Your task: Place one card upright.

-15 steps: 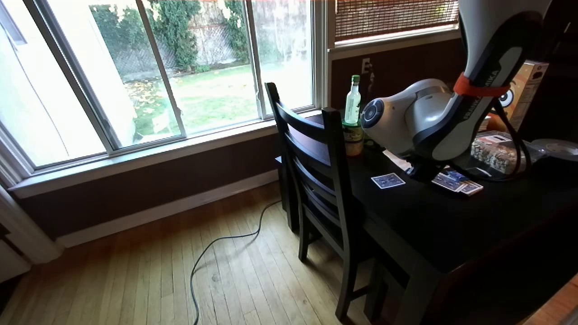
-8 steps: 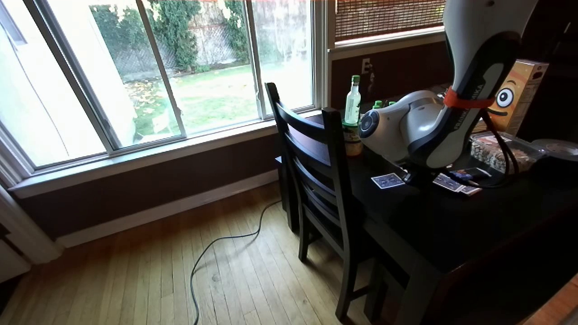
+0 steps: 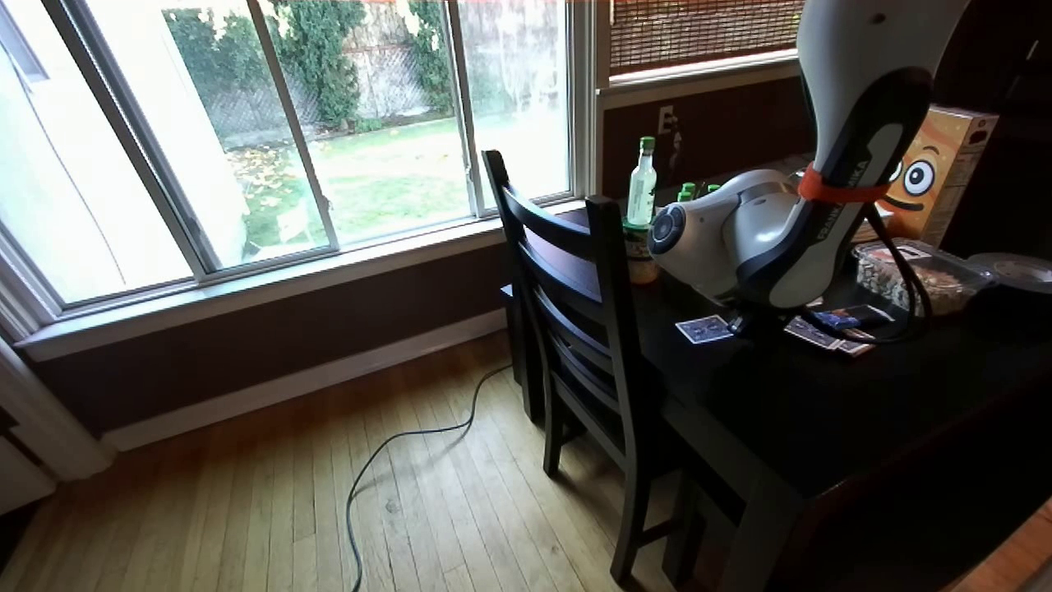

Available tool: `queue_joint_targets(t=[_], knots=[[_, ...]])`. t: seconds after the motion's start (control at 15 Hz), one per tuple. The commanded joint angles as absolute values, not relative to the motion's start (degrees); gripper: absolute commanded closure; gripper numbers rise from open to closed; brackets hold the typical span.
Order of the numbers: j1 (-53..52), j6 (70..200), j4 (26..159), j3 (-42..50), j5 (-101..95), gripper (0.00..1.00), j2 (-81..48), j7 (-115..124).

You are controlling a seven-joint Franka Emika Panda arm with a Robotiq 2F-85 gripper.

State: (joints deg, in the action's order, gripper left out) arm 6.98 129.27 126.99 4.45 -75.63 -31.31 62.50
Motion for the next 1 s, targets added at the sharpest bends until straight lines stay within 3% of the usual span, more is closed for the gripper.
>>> queue_joint_targets(t=[0.0, 0.07, 0.13, 0.2, 0.4, 0.53, 0.93], knots=[[6.1, 129.69, 125.87, 5.2, -77.74, 0.47, -32.56, 64.21], [6.17, 129.69, 125.81, 5.17, -77.47, 0.5, -32.65, 63.99], [6.16, 129.77, 125.77, 5.23, -77.65, 0.62, -32.77, 64.11], [6.17, 129.79, 125.78, 5.24, -77.64, 0.61, -32.8, 64.12], [6.15, 129.87, 125.87, 5.23, -77.73, 0.75, -32.78, 64.17], [6.06, 129.84, 125.97, 5.24, -77.87, 0.71, -32.66, 64.25], [6.23, 130.41, 125.88, 5.28, -78.14, 0.77, -32.82, 64.1]])
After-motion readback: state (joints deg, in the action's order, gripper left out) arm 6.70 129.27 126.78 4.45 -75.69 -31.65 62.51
